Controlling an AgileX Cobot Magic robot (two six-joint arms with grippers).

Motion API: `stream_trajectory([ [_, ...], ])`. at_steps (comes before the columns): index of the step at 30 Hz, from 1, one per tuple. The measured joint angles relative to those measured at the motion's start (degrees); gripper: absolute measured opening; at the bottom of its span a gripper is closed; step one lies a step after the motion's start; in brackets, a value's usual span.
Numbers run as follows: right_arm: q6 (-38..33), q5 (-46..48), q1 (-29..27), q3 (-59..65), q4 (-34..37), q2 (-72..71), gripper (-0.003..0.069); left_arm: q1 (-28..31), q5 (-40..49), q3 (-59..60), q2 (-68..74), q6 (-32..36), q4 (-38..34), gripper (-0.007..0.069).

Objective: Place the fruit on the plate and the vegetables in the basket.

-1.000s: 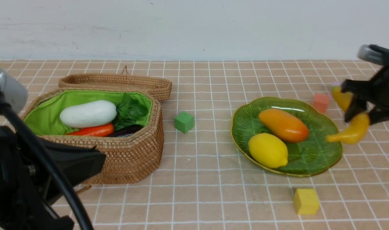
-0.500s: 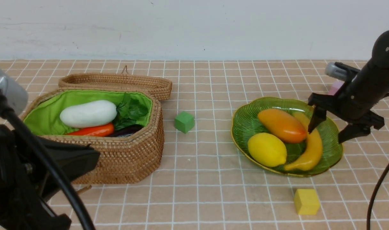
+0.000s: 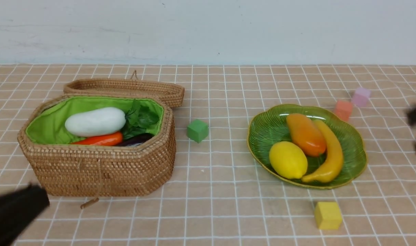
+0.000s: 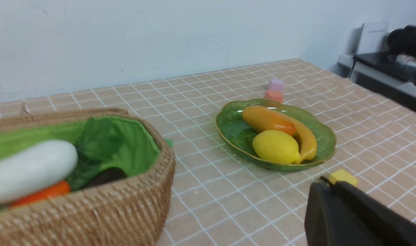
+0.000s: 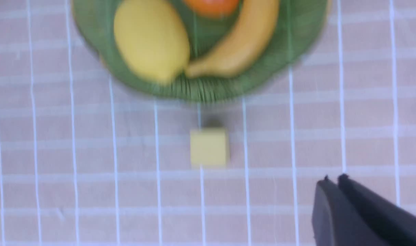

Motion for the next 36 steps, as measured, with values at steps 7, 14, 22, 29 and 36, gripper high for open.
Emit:
stream_trajectory([
  [7, 1.92, -0.46, 0.00, 17.24, 0.25, -23.44, 0.0006, 0.00, -2.69, 4.46, -2.71, -4.56, 1.99, -0.0013],
  [14, 4.49, -1.30, 0.00, 24.88, 1.16, -39.91, 0.0015, 0.00, -2.69, 4.48, -2.71, -4.66, 2.11, -0.0013],
  [22, 5.22, -6.79, 0.00, 30.41, 0.94, -49.91, 0.0023, 0.00, -2.69, 4.48, -2.71, -4.66, 2.11, -0.0013],
  [29, 4.13, -4.92, 0.00, 30.97, -2.23, -51.56, 0.0031, 0.00, -2.69, 4.48, -2.71, -4.66, 2.11, -0.0013],
  [36, -1.08, -20.35, 0.46, 36.76, -15.79, -56.97, 0.0036, 0.00, -2.68, 4.48, -2.71, -4.66, 2.27, -0.0013],
])
